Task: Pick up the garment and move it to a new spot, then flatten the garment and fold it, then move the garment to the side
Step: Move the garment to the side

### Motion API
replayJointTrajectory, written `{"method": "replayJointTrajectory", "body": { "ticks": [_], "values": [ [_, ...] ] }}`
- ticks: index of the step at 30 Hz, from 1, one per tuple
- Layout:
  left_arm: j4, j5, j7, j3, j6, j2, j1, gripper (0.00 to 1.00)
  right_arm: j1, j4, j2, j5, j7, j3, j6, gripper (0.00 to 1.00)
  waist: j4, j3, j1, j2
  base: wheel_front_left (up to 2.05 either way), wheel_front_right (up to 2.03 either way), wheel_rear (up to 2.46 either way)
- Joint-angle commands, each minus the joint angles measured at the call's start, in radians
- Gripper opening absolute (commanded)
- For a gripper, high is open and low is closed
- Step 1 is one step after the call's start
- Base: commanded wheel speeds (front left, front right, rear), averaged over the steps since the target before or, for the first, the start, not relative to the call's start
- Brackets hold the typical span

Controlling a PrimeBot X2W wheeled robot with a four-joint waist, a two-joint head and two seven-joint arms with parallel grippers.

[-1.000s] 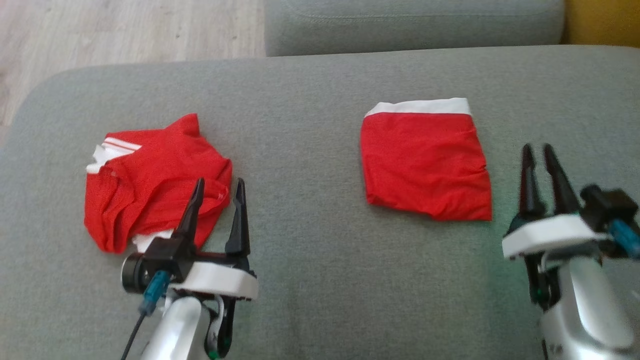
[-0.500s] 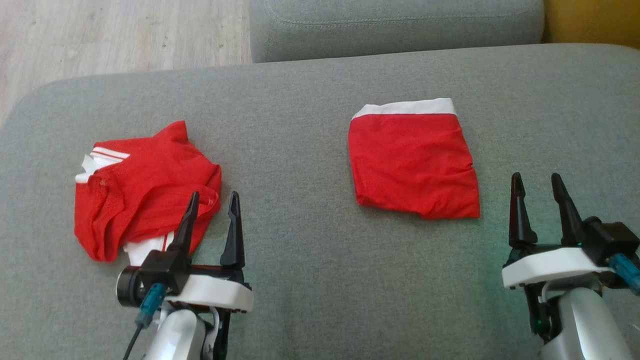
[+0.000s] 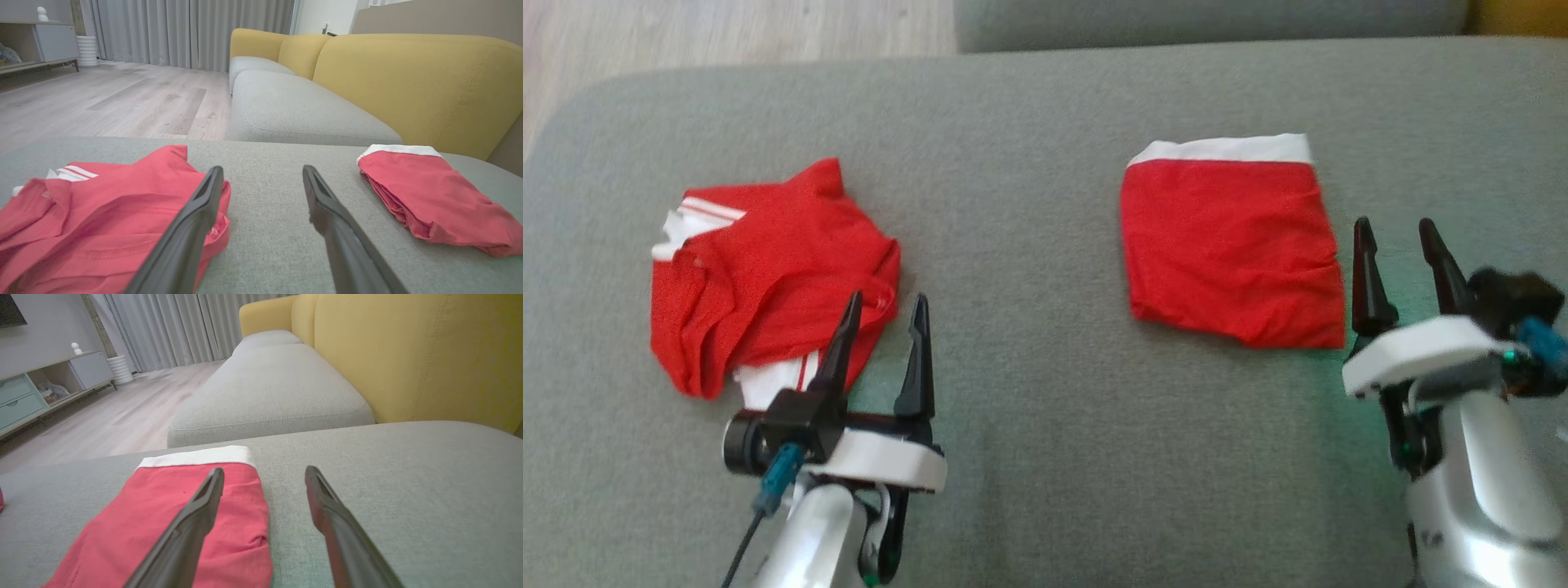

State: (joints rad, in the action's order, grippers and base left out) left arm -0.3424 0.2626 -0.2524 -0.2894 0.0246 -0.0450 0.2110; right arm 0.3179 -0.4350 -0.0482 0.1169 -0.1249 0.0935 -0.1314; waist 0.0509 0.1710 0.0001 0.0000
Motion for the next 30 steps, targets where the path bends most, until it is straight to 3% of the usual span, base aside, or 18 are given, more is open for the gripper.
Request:
{"method": "replayJointTrajectory", "body": {
  "ticks": [1,8,15,16,17,18,24,30],
  "values": [
    [0.026,-0.003,-0.009,0.021,-0.004,-0.005,0.053,1.0,0.065,-0.017,-0.002,-0.006,0.027,-0.007,0.001,1.0,0.027,0.032,-0.0001,0.0,0.0,0.0,0.0],
    [0.016,0.006,-0.009,-0.004,-0.005,-0.005,0.082,1.0,0.206,-0.242,-0.002,-0.022,0.104,0.054,0.001,1.0,0.075,0.072,-0.0001,0.0,0.0,0.0,0.0],
    [0.01,0.007,-0.009,-0.003,-0.002,-0.005,0.087,1.0,0.29,-0.455,-0.002,-0.062,0.164,0.042,0.001,1.0,0.092,0.072,-0.0001,0.0,0.0,0.0,0.0],
    [0.009,0.006,-0.009,-0.002,-0.002,-0.005,0.086,1.0,0.297,-0.475,-0.002,-0.076,0.165,0.036,0.001,0.69,0.09,0.068,-0.0001,0.0,0.0,0.0,0.0],
    [0.007,0.005,-0.009,0.0,0.0,-0.005,0.084,1.0,0.304,-0.486,-0.002,-0.098,0.157,0.03,0.001,0.19,0.088,0.064,-0.0001,0.0,0.0,0.0,0.0],
    [0.006,0.005,-0.009,0.001,0.001,-0.005,0.083,1.0,0.31,-0.494,-0.004,-0.119,0.146,0.026,0.001,0.0,0.085,0.06,-0.0001,0.0,0.0,0.0,0.0],
    [0.003,0.004,-0.009,0.006,0.004,-0.005,0.07,1.0,0.334,-0.491,-0.054,-0.208,0.092,-0.017,0.001,0.0,0.061,0.036,-0.0001,0.0,0.0,0.0,0.0],
    [0.009,0.009,-0.009,0.006,0.006,-0.005,0.064,1.0,0.332,-0.482,-0.2,-0.241,0.107,-0.095,0.001,0.0,0.042,0.021,-0.0001,0.0,0.0,0.0,0.0]
  ]
}}
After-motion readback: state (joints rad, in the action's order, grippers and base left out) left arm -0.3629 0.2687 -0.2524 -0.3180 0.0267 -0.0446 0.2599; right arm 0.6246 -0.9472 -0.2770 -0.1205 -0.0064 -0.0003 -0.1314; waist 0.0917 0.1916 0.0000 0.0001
